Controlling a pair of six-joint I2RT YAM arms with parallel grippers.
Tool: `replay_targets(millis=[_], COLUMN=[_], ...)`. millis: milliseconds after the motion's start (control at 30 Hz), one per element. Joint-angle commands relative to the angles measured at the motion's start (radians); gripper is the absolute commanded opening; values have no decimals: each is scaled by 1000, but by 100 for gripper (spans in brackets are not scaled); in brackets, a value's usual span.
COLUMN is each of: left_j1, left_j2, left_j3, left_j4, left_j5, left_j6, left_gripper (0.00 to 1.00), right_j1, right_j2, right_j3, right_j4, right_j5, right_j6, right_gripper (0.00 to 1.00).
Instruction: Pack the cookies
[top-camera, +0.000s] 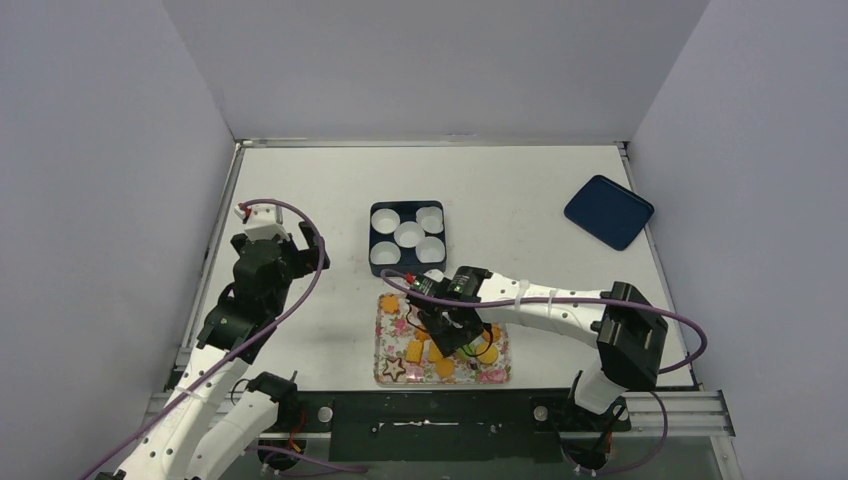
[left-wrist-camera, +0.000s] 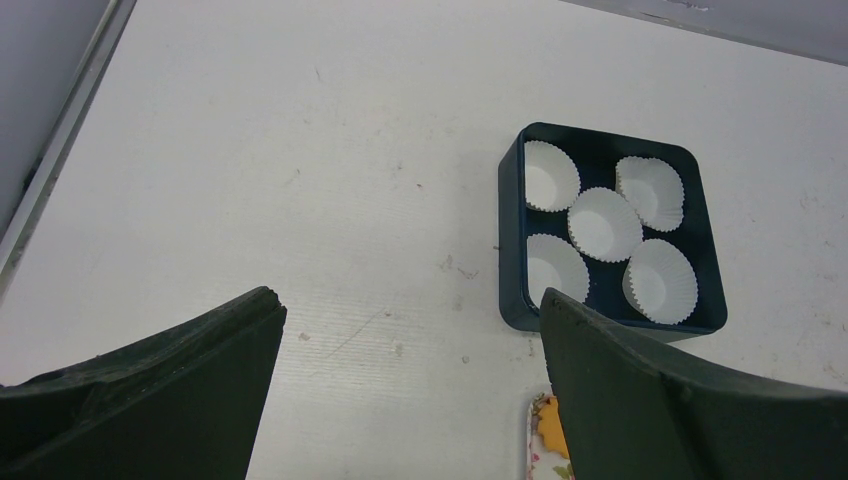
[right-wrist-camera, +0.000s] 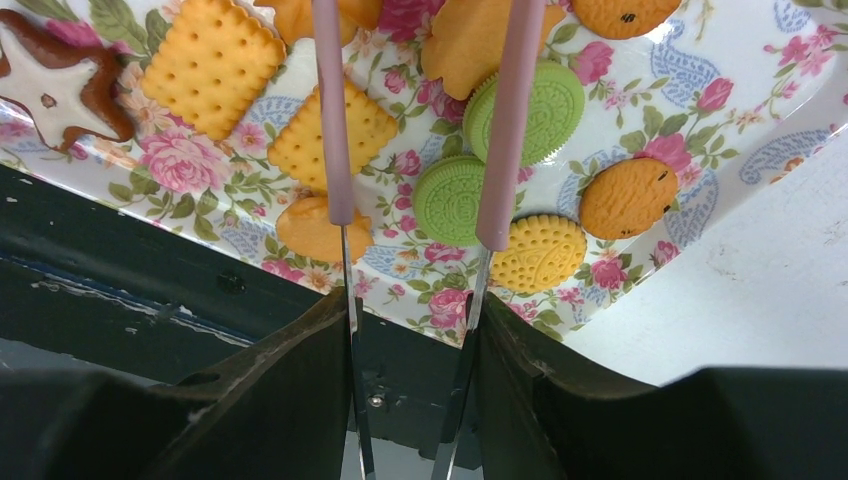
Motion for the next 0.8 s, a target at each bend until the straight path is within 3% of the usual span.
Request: replay_targets(millis=[0, 200, 567, 767], left_j1=[-5, -4, -4, -4], left_j2=[-9, -10, -11, -10], left_j3=[8, 9, 10, 9], left_j4=[11, 12, 9, 9], left_j5=[-20, -23, -28, -26], left_j6=[11, 11, 12, 10], left_gripper=[97, 97, 97, 97], right_j1=[-13, -15, -9, -15], right_j2=[3, 20, -15, -52], right_j3=[51, 67, 99, 105], right_j4=[-22, -35, -37, -34], right_j5=[1, 3, 17, 2], right_j6=[-15, -29, -51, -77], right_gripper=[42, 39, 23, 19])
